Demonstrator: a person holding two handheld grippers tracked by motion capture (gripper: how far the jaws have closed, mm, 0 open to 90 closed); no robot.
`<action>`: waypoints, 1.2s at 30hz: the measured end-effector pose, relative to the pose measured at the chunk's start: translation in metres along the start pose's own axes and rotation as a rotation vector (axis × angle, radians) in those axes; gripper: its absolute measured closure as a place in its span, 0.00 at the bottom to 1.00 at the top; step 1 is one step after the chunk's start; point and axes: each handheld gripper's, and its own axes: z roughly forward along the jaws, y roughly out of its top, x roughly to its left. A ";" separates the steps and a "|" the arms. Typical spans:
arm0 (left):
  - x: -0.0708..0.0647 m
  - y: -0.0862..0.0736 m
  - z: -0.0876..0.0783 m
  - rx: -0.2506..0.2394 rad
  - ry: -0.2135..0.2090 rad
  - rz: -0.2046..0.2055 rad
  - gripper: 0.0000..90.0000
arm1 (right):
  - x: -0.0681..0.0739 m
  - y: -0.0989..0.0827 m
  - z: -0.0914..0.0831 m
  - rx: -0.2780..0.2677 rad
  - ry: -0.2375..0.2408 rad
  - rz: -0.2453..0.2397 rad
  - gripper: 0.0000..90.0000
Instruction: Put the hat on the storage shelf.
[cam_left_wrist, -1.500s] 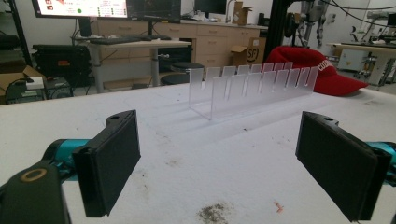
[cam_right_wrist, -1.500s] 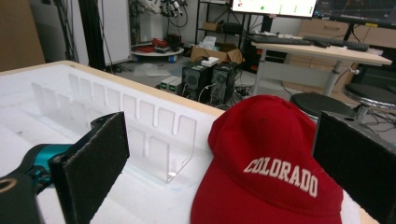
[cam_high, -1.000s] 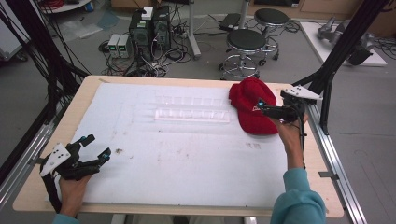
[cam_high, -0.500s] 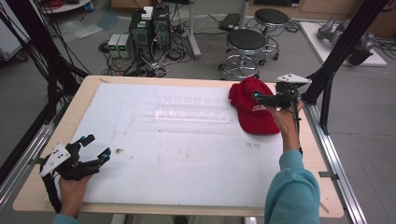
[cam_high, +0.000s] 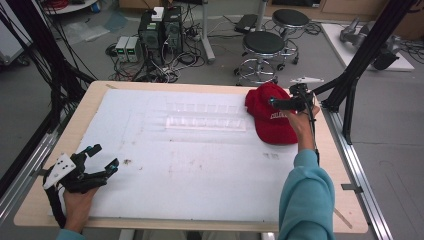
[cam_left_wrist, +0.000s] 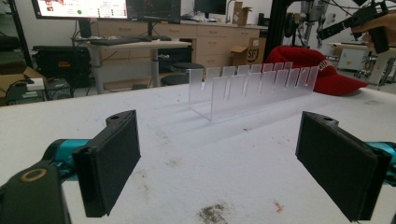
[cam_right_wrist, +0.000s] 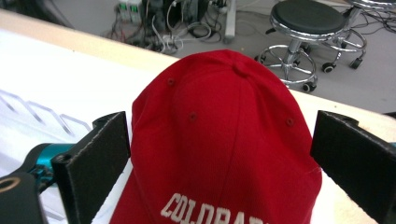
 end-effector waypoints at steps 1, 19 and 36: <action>0.000 0.000 0.000 -0.001 0.001 0.001 0.16 | 0.000 0.000 0.002 -0.011 0.002 0.008 0.05; 0.000 0.000 0.000 0.001 0.001 -0.001 0.16 | -0.004 -0.012 0.027 0.083 -0.043 0.036 0.15; -0.001 0.000 0.000 0.003 0.000 0.002 0.16 | -0.004 -0.027 0.053 0.193 -0.046 0.029 0.16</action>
